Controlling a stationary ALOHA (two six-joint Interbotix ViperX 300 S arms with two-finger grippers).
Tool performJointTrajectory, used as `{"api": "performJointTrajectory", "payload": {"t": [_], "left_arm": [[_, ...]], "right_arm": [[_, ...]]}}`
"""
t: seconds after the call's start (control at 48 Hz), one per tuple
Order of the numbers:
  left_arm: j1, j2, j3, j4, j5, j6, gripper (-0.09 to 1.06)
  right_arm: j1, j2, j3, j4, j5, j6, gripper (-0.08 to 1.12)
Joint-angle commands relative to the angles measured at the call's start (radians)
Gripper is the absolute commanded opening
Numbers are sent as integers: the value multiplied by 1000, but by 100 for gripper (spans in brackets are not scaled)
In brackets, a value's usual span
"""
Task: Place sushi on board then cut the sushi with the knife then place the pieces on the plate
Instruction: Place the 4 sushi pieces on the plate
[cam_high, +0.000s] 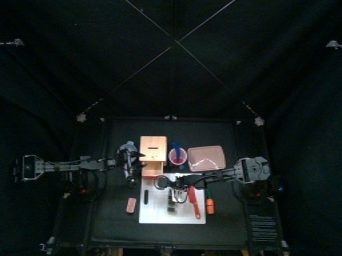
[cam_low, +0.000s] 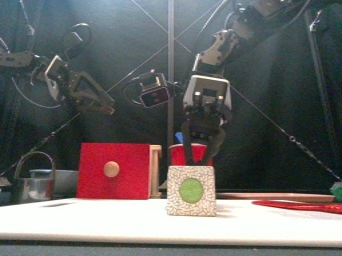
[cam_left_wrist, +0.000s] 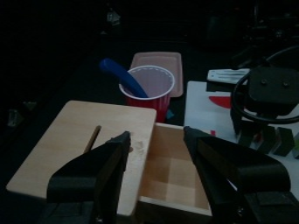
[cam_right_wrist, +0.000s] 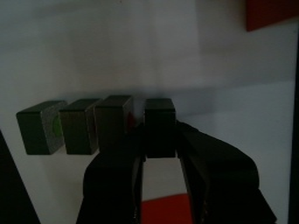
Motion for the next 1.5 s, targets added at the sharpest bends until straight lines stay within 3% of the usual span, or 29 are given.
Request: {"api": "performJointTrajectory", "payload": {"t": [0.021,0.25,0.417,0.75,1.042,1.229,1.375,1.5], "left_arm": [[6,-2,-11,-2,-9,0,87],[6,-2,-12,-2,-9,0,87],[8,0,-11,-2,-9,2,87],[5,0,-6,0,-9,0,87],[5,-2,-3,9,-9,6,87],[5,-2,-2,51,-9,5,87],[0,-2,8,57,-8,3,87],[0,-2,21,55,-8,3,87]], "right_arm": [[-48,-141,67,12,9,57,53],[-152,-339,275,-25,11,236,53],[-252,-393,364,-84,-20,393,53],[-423,-321,324,-184,-74,621,53],[-472,-265,316,-224,-109,707,55],[-472,-230,304,-229,-123,744,69],[-466,-207,301,-222,-121,746,82],[-466,-201,293,-215,-121,746,84]]}}
